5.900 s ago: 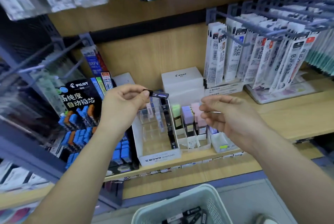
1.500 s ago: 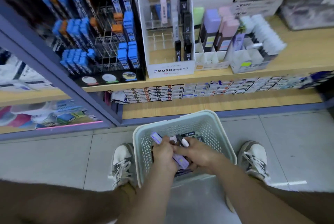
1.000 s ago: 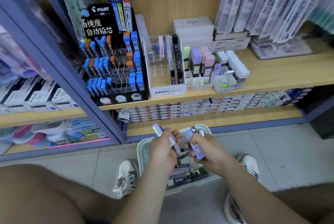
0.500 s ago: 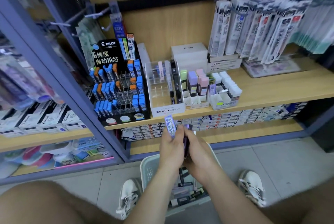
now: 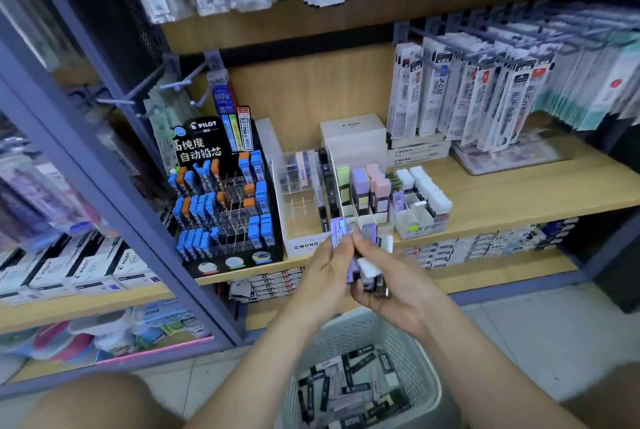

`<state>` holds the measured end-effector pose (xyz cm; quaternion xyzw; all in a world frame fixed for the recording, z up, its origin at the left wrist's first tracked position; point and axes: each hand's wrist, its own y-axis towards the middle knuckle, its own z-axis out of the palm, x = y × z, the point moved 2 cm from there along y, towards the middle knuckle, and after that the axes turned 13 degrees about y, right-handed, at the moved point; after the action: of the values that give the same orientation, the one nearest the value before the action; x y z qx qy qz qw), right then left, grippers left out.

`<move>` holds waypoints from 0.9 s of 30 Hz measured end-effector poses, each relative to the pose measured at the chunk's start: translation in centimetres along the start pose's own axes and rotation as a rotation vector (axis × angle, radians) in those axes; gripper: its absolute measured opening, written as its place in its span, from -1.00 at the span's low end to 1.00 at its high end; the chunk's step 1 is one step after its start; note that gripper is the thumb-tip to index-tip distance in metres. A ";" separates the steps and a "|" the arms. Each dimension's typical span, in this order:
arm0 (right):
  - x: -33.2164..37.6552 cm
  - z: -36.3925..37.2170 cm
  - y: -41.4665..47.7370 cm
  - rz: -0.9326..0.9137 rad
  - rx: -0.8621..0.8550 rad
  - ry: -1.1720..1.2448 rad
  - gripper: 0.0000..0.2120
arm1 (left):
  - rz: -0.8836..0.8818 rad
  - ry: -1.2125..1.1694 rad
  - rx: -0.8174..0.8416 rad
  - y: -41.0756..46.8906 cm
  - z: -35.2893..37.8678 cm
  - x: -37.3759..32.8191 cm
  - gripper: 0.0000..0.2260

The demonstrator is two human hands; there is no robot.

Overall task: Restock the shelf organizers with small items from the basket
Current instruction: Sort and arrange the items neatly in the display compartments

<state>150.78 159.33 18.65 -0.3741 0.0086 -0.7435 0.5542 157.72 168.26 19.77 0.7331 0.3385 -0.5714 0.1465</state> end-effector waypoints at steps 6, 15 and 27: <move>4.9 1.3 0.5 -0.055 0.027 -0.358 -0.63 | -0.133 0.023 0.229 2.5 -2.5 -2.1 -0.80; 10.5 0.9 2.7 -0.213 0.001 -0.672 -0.85 | 0.025 0.393 0.472 6.6 -2.9 -4.2 -0.81; 11.4 1.1 5.3 -0.244 0.023 -0.618 -0.75 | -0.024 0.284 0.616 8.9 -3.7 -4.9 -0.74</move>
<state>154.50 148.24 23.38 -0.5738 -0.2131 -0.6559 0.4418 165.76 162.42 23.96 0.8112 0.1755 -0.5406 -0.1373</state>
